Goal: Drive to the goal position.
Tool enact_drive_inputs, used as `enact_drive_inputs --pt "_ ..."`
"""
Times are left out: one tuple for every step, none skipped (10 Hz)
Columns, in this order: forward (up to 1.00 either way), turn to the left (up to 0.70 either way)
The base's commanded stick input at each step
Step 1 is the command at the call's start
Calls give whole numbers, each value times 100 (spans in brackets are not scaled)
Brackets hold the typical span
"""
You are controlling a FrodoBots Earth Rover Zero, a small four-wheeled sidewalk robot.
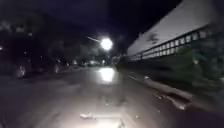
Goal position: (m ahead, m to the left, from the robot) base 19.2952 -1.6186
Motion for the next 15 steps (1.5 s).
enact_drive_inputs --pt "70 0" --pt "70 0" --pt "70 0" --pt "70 0" --pt "70 0" --pt "70 0" --pt "70 0" --pt "70 0" --pt "70 0" --pt "70 0" --pt "70 0" --pt "70 0" --pt "70 0" --pt "70 0" --pt "70 0"
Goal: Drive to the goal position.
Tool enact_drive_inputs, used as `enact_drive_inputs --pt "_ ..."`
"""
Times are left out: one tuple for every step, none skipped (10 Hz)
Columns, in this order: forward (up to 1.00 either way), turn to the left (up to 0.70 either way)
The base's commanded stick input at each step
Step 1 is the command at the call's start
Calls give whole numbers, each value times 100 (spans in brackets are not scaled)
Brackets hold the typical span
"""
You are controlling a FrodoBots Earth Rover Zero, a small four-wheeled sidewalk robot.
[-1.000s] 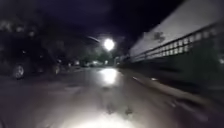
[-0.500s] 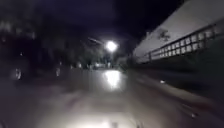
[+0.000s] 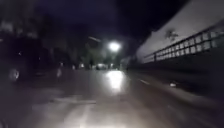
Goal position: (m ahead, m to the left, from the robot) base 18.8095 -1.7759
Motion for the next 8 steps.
enact_drive_inputs --pt "70 0" --pt "70 -8" --pt "70 -35" --pt "70 -35" --pt "70 -35" --pt "70 -35" --pt "70 -35" --pt "70 -35"
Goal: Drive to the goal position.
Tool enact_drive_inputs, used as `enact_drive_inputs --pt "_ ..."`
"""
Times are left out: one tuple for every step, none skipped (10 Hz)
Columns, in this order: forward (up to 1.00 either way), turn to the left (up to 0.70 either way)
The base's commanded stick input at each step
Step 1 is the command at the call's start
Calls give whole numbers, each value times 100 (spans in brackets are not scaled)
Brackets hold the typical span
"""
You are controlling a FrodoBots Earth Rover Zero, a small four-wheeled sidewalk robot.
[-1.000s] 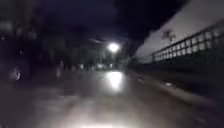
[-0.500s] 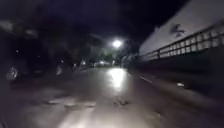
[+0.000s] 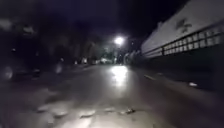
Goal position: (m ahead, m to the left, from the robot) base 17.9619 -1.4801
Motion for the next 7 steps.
enact_drive_inputs --pt "70 -35" --pt "70 -35" --pt "70 -35" --pt "70 0" --pt "70 0" --pt "70 0" --pt "70 0"
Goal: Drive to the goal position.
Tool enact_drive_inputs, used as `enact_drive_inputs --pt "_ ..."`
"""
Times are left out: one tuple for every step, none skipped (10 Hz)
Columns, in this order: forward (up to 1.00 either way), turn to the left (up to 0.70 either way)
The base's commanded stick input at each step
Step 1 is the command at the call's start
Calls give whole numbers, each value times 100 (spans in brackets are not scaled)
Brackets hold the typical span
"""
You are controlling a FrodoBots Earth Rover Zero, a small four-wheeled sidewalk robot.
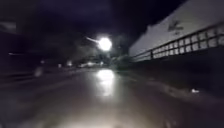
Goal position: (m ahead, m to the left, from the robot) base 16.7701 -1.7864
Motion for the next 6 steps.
enact_drive_inputs --pt "70 0" --pt "70 0" --pt "70 0" --pt "70 0" --pt "70 0" --pt "70 0"
